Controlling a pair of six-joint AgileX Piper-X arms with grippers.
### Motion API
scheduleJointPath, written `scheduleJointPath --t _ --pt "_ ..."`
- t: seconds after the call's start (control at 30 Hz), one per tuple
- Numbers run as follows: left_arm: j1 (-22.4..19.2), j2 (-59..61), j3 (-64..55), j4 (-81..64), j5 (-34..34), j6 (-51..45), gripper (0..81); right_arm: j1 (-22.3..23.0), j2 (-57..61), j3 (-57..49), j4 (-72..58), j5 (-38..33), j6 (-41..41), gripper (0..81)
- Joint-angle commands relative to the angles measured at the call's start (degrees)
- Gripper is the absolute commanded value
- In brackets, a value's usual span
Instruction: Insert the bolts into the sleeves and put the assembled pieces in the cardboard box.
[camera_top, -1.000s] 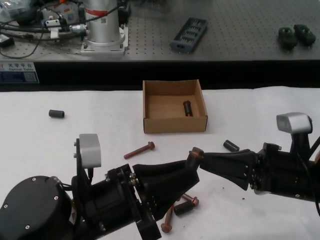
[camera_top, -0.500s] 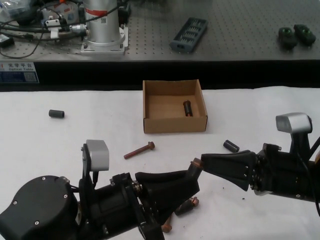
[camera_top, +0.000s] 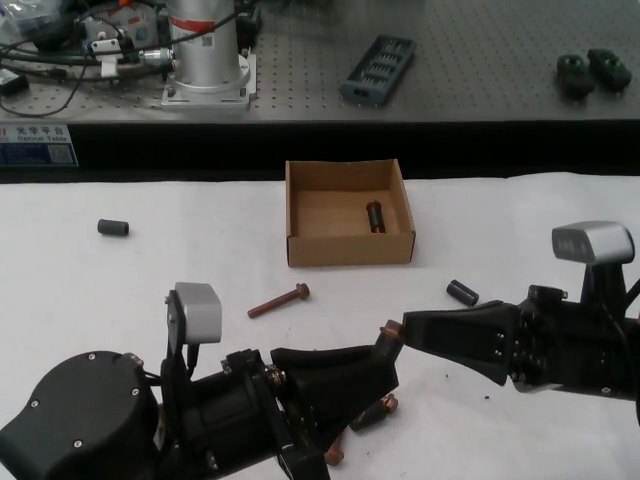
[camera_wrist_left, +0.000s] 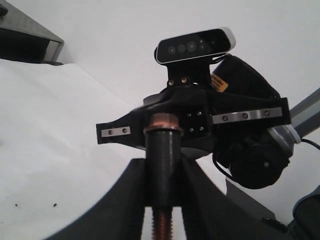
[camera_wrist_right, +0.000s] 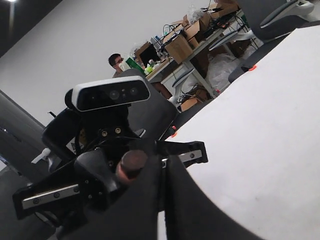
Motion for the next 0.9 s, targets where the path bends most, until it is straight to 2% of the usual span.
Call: scheduleJointPath --t 0.0,0.23,0.6,0.87 --pt "-0.03 -0.25 -0.58 -0.31 0.33 0.46 9.4 0.04 0.00 -0.13 -2.10 -0.36 1.56 4.3" --pt "-0.03 -0.25 -0.58 -0.31 -0.97 0.46 9.4 3.53 0.00 -0.13 -2.00 0.65 1.63 4.3" --pt "-0.03 -0.25 -0.58 -0.31 -0.54 0.34 9.4 3.53 0.00 -0.13 -1.73 0.65 1.63 4.3" --pt "0.15 -0.25 -2.88 0.89 -2.51 2.36 9.4 -1.11 0.00 0.01 -1.75 0.65 2.68 4.3"
